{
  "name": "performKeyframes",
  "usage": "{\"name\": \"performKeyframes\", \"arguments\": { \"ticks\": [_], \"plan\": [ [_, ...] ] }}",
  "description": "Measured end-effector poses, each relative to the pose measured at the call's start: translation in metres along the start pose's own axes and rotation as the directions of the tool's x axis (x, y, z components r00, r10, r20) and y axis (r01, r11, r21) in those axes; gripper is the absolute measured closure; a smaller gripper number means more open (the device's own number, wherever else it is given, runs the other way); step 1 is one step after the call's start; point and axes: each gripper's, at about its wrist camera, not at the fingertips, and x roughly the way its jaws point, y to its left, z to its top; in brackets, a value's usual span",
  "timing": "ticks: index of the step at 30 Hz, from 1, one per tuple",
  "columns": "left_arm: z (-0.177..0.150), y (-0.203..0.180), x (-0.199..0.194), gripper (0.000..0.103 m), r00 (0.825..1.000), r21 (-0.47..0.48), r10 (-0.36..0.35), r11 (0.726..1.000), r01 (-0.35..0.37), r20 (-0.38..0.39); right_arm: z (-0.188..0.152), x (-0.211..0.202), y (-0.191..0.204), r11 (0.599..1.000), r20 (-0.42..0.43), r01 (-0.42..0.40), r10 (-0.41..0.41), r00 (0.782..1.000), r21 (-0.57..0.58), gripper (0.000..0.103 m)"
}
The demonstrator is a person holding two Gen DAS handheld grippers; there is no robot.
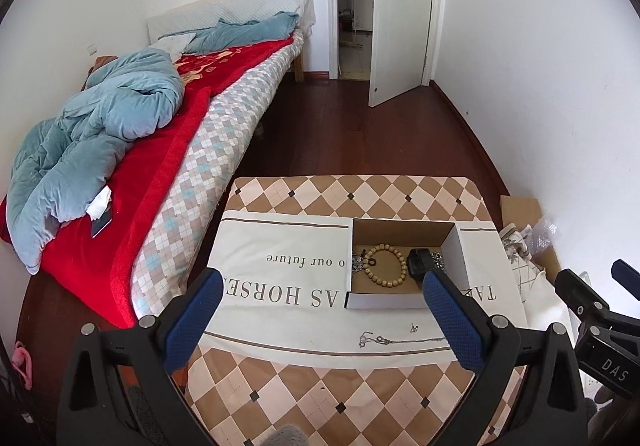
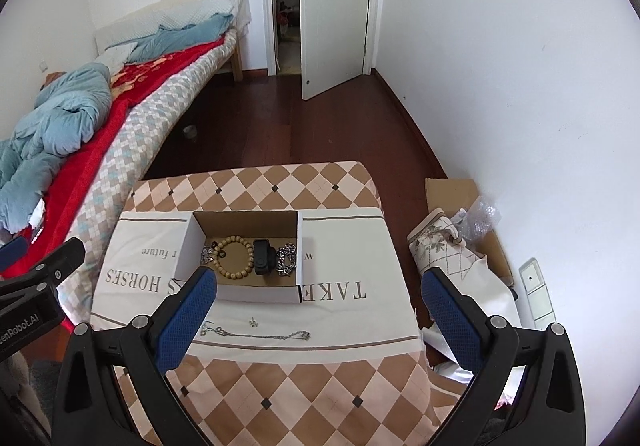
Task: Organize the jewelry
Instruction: 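Withdraw both tools from the box toward the remaining jewelry, then grasp the silver chain necklace with the right tool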
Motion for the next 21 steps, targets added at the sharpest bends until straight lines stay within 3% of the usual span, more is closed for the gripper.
{"name": "performKeyframes", "arguments": {
  "ticks": [4,9,12,16,21],
  "plan": [
    [-0.011,0.007,0.004,0.001,0.999,-0.018,0.048,0.999,-0.048,0.002,-0.012,0.009,-0.005,1.0,-0.032,-0.023,0.023,0.999,0.017,0.0],
    [-0.044,0.02,0.048,0.001,0.982,0.001,0.158,0.987,-0.159,-0.106,-0.057,0.071,-0.018,0.997,-0.142,-0.023,0.033,0.989,0.069,0.004],
    [-0.064,0.027,0.077,0.001,0.963,0.018,0.199,0.98,-0.199,-0.182,-0.09,0.126,-0.023,0.993,-0.232,-0.046,0.071,0.97,0.113,0.023],
    [-0.078,0.033,0.098,0.001,0.95,0.043,0.227,0.974,-0.223,-0.217,-0.124,0.18,-0.026,0.987,-0.291,-0.05,0.093,0.952,0.154,0.042],
    [-0.079,0.039,0.11,0.001,0.941,0.061,0.25,0.968,-0.242,-0.229,-0.136,0.202,-0.014,0.985,-0.268,-0.07,0.111,0.957,0.156,0.052]
  ]
}}
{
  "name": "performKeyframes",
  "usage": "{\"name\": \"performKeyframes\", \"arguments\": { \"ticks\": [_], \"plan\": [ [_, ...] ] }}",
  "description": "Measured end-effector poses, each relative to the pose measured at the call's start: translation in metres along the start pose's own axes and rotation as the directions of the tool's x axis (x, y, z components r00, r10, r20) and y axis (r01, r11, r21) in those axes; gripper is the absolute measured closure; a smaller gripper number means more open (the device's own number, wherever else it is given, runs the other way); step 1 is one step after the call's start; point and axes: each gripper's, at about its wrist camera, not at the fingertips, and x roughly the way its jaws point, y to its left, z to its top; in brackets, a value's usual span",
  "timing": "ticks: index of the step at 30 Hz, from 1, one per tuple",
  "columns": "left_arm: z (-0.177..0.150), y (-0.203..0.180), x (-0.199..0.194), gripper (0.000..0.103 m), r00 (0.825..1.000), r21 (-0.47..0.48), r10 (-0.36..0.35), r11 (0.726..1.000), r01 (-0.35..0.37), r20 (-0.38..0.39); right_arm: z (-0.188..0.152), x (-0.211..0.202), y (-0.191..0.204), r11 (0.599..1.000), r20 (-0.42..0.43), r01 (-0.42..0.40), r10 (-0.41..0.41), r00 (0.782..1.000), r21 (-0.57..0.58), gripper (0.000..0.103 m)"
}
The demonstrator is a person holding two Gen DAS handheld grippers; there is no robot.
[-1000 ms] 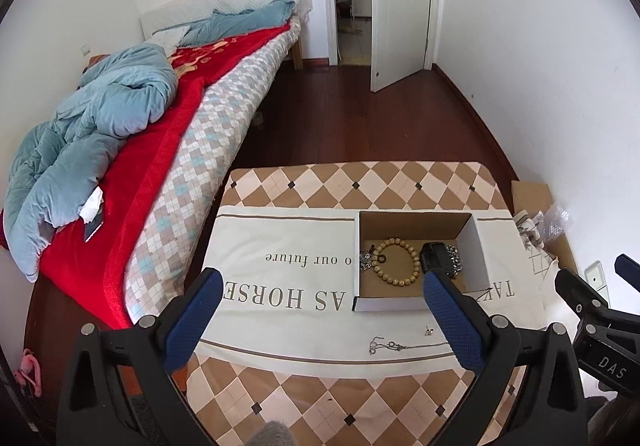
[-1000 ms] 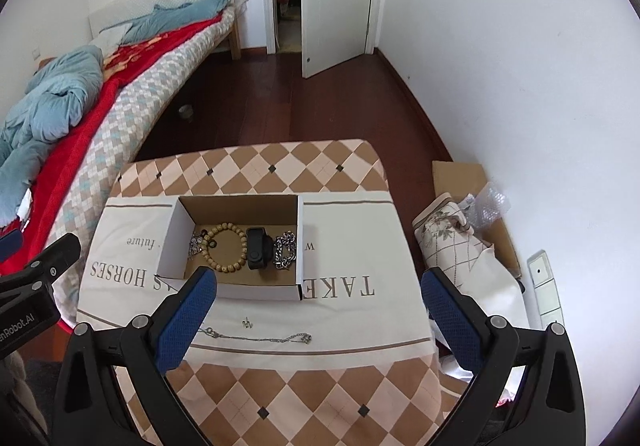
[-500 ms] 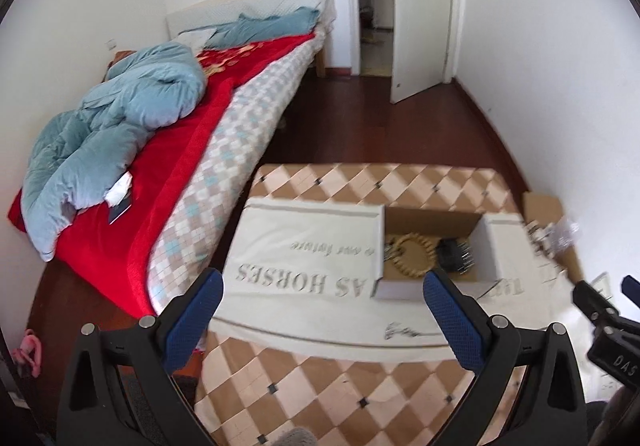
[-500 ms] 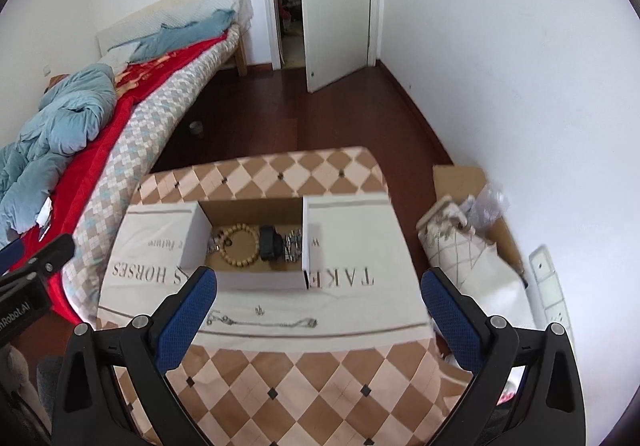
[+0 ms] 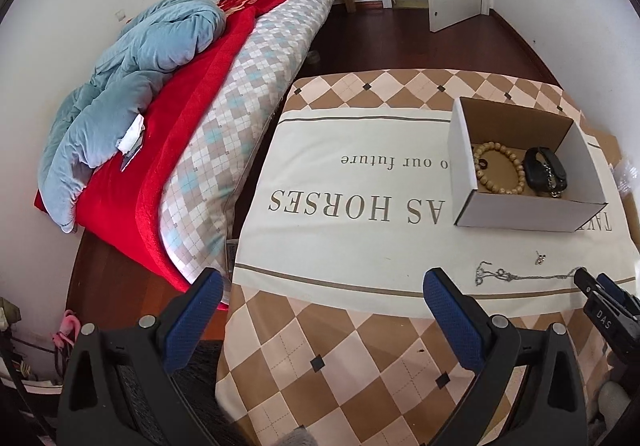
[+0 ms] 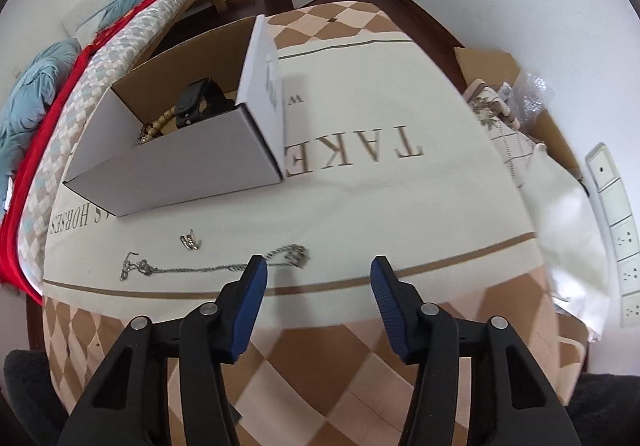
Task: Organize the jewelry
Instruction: 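Grasp the silver chain necklace with the right tool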
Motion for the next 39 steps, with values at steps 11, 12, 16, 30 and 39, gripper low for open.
{"name": "performKeyframes", "arguments": {
  "ticks": [11,12,16,30,39],
  "plan": [
    [0.014,-0.026,0.001,0.001,0.999,0.039,-0.051,0.998,0.051,0.0,-0.014,-0.012,-0.019,0.992,0.015,0.116,-0.116,0.993,-0.047,0.09],
    [0.014,-0.036,0.002,0.001,0.998,0.056,-0.069,0.996,0.07,-0.007,-0.015,-0.015,-0.03,0.992,0.01,0.127,-0.127,0.992,-0.027,0.09],
    [0.014,-0.082,0.013,0.001,0.983,0.118,-0.173,0.977,0.18,-0.063,-0.017,-0.026,-0.078,0.985,-0.015,0.153,-0.152,0.988,0.074,0.09],
    [0.003,-0.131,0.037,0.007,0.953,0.139,-0.253,0.951,0.276,-0.165,0.003,-0.088,-0.095,0.987,0.094,-0.039,0.024,0.995,0.159,0.09],
    [0.002,-0.129,0.036,0.007,0.952,0.127,-0.264,0.95,0.284,-0.152,0.028,-0.126,-0.072,0.99,0.164,-0.1,0.083,0.983,0.097,0.09]
  ]
}}
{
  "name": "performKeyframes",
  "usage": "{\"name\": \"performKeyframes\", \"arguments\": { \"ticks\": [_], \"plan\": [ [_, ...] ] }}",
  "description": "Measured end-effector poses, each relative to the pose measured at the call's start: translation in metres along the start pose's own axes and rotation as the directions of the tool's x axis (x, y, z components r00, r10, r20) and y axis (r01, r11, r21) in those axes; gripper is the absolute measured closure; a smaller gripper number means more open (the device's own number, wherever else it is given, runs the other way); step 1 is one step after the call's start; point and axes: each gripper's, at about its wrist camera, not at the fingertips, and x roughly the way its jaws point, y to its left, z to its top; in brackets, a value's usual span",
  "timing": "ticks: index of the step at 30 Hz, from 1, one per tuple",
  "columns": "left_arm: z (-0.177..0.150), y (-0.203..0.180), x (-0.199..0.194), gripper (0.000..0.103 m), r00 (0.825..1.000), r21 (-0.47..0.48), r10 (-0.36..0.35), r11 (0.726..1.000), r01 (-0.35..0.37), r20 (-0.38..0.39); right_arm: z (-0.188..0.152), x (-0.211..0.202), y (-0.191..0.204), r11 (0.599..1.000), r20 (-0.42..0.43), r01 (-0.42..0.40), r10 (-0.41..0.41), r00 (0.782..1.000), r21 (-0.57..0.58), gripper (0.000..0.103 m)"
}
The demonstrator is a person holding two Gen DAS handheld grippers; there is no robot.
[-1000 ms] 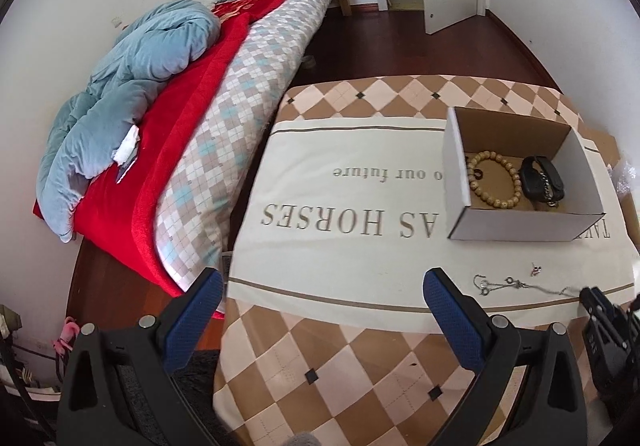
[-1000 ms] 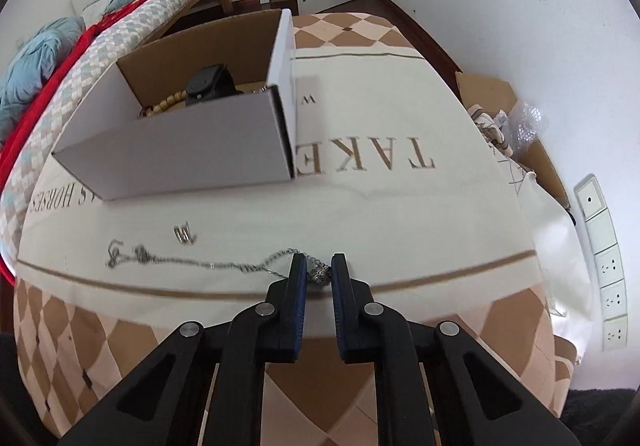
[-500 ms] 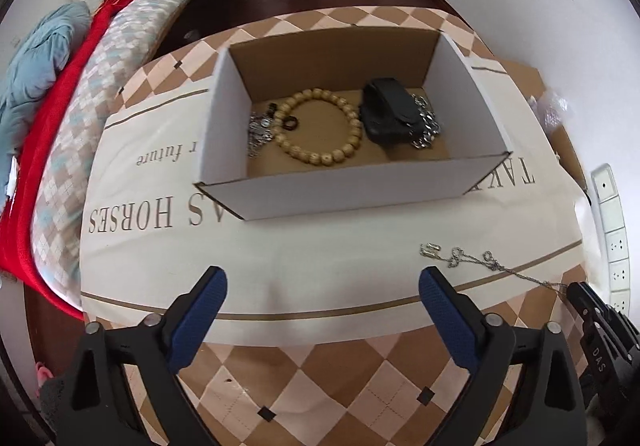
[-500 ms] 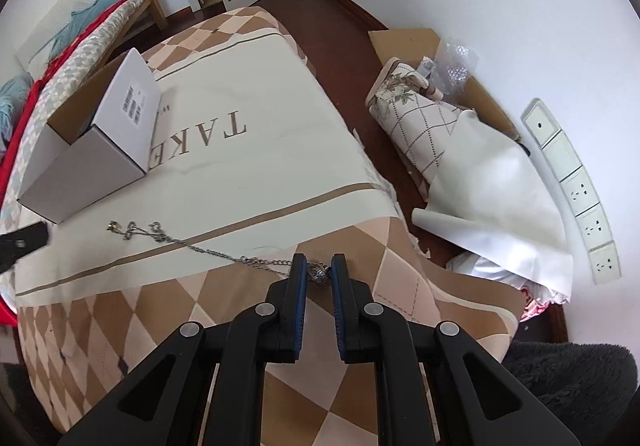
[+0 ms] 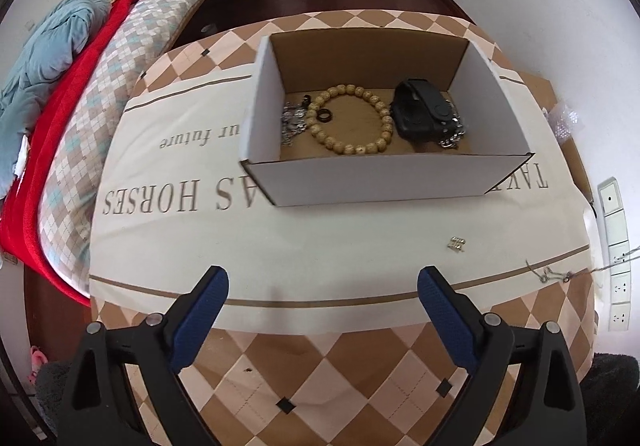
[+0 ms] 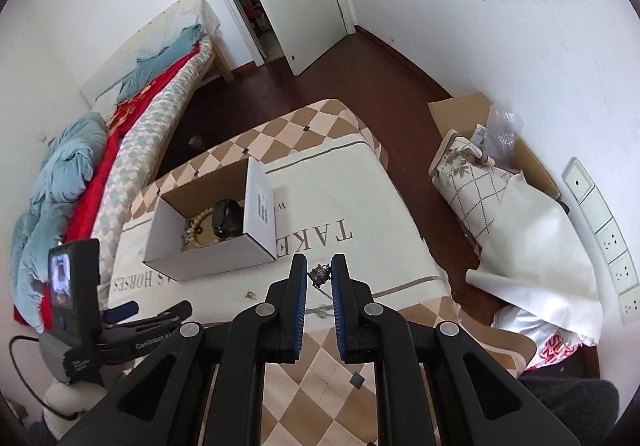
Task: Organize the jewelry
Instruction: 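Grasp the silver chain necklace with the right tool, then grasp the small gold earring with the left tool while the right tool holds the necklace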
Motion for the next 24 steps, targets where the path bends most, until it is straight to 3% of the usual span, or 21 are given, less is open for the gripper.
{"name": "performKeyframes", "arguments": {
  "ticks": [7,18,24],
  "plan": [
    [0.006,-0.036,0.024,0.007,1.0,0.064,-0.016,0.998,0.016,-0.006,-0.03,0.059,-0.021,0.997,-0.139,-0.006,0.018,0.99,0.082,0.09],
    [0.004,-0.079,0.038,0.007,0.999,0.154,-0.036,0.987,0.037,-0.005,-0.041,0.087,-0.036,0.993,-0.172,0.042,-0.022,0.985,0.112,0.09],
    [0.008,-0.089,0.045,0.04,0.998,0.185,-0.055,0.981,0.058,-0.02,-0.043,0.091,-0.04,0.991,-0.18,0.051,-0.028,0.983,0.124,0.09]
  ]
}}
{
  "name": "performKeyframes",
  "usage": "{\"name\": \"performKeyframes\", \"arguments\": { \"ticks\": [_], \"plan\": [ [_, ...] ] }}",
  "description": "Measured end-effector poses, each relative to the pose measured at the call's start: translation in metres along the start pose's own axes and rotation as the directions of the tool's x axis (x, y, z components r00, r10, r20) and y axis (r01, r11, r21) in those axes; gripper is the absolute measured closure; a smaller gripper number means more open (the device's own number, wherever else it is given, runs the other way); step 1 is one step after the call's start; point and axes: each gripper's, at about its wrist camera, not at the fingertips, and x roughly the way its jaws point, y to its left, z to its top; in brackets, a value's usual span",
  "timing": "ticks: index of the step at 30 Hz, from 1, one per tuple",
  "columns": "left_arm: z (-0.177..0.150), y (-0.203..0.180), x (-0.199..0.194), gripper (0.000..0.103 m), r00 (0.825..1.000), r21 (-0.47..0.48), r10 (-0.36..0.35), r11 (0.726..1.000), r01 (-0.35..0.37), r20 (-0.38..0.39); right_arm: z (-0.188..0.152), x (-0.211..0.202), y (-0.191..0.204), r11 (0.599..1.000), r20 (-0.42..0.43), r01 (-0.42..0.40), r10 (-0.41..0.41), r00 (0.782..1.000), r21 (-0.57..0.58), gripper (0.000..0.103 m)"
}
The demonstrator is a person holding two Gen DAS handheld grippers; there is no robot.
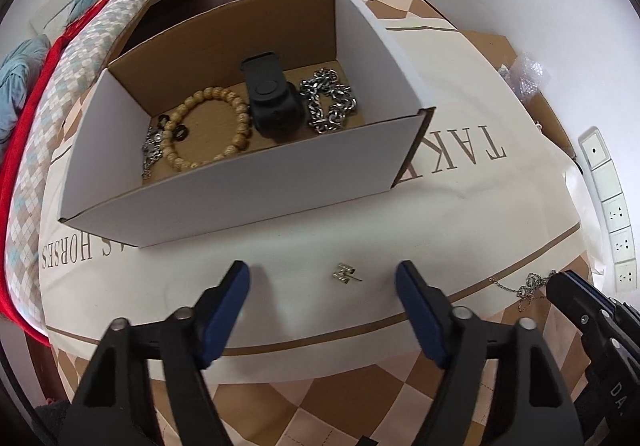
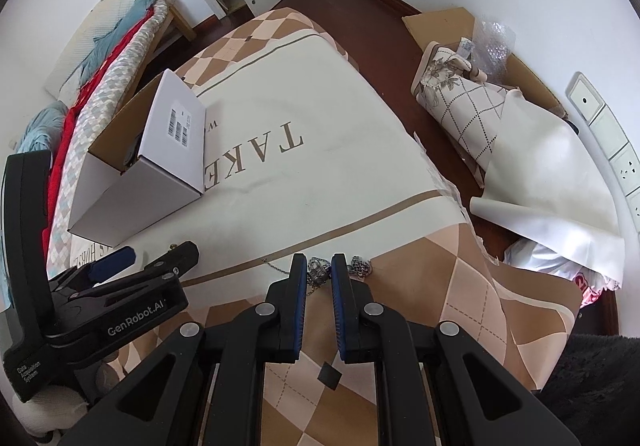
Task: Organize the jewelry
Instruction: 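Grasp the small gold earring with the left tool while the right tool holds the necklace, then carry the necklace and earring into the white box and open both tools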
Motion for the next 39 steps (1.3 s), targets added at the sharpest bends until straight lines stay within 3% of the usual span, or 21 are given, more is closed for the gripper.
{"name": "performKeyframes", "arguments": {
  "ticks": [2,4,6,15,25,33,39],
  "plan": [
    [0.001,-0.002,0.0,0.053,1.0,0.011,-0.015,1.0,0.015,0.008,0.0,0.0,-0.001,1.0,0.001,0.0,0.0,1.0,0.004,0.09],
    [0.001,-0.004,-0.002,0.081,0.999,0.026,-0.029,0.999,0.029,0.015,0.001,-0.001,-0.002,1.0,0.005,0.005,-0.005,1.0,0.006,0.09],
    [0.002,-0.008,-0.002,0.095,0.999,0.046,-0.039,0.998,0.038,0.008,0.002,-0.003,-0.002,1.0,0.008,0.003,-0.003,1.0,0.011,0.09],
    [-0.004,0.001,-0.011,0.097,0.999,0.036,-0.039,0.999,0.039,0.004,0.007,-0.016,0.005,1.0,0.038,-0.015,0.015,0.999,0.0,0.09],
    [-0.014,0.041,-0.075,0.097,0.994,-0.018,-0.055,0.998,0.057,0.096,0.017,-0.063,0.035,0.994,0.104,-0.089,0.096,0.99,-0.065,0.09],
    [-0.001,0.07,-0.137,0.097,0.976,-0.065,-0.1,0.991,0.115,0.194,0.035,-0.121,0.075,0.973,0.181,-0.179,0.204,0.962,-0.146,0.09],
    [0.02,0.101,-0.174,0.097,0.961,-0.1,-0.109,0.985,0.138,0.254,0.06,-0.163,0.115,0.941,0.233,-0.251,0.303,0.924,-0.228,0.09]
  ]
}}
